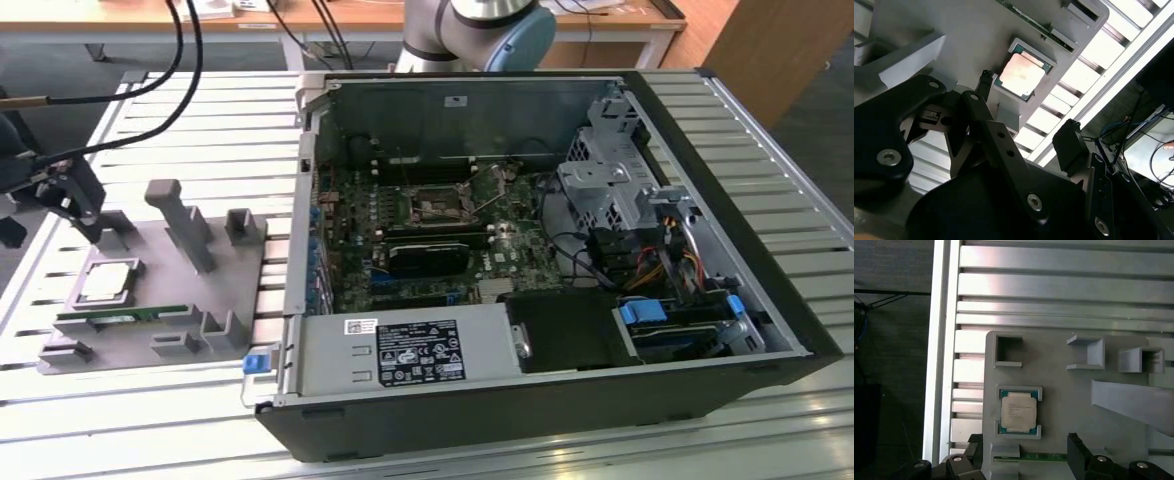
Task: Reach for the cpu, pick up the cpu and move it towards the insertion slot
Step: 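Pick up the cpu and move it towards the insertion slot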
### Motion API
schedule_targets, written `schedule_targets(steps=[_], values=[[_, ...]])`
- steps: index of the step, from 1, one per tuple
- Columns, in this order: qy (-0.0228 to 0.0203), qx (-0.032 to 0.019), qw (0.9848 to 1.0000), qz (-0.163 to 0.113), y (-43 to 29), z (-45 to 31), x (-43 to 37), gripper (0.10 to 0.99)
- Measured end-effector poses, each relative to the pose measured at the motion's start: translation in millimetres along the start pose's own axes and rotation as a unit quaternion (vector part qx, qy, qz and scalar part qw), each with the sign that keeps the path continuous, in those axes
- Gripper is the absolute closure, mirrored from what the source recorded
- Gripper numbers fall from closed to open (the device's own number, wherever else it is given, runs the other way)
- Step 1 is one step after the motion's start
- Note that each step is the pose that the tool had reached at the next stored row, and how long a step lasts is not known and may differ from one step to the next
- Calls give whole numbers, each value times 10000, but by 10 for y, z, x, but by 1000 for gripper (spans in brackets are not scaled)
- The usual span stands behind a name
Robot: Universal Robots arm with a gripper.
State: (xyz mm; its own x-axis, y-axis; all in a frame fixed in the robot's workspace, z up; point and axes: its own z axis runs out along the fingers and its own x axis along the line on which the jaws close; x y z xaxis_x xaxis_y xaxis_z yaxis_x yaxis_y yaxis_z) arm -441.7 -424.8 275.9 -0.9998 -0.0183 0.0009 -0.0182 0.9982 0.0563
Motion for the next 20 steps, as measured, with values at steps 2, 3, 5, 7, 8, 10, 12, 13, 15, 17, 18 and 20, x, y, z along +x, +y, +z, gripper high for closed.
schedule_targets(steps=[2, 3, 5, 7, 8, 10, 12, 13, 15, 17, 18, 20], values=[[0, 0, 10000, 0, -9, 36, 1, 325], [0, 0, 10000, -1, -12, 53, 2, 325], [0, 0, 10000, 0, -17, 90, 3, 325], [0, 0, 10000, -1, -20, 126, 3, 325], [0, 0, 10000, -1, -21, 144, 3, 325], [0, 0, 10000, -1, -23, 181, 3, 325], [12, -3, 10000, 0, -25, 213, 3, 325], [14, -4, 10000, 0, -26, 231, 3, 325], [23, -4, 10000, 1, -28, 269, 3, 325], [26, -4, 10000, 1, -30, 304, 3, 325], [26, -4, 10000, 1, -31, 322, 3, 325], [26, -5, 10000, 1, -34, 359, 3, 325]])
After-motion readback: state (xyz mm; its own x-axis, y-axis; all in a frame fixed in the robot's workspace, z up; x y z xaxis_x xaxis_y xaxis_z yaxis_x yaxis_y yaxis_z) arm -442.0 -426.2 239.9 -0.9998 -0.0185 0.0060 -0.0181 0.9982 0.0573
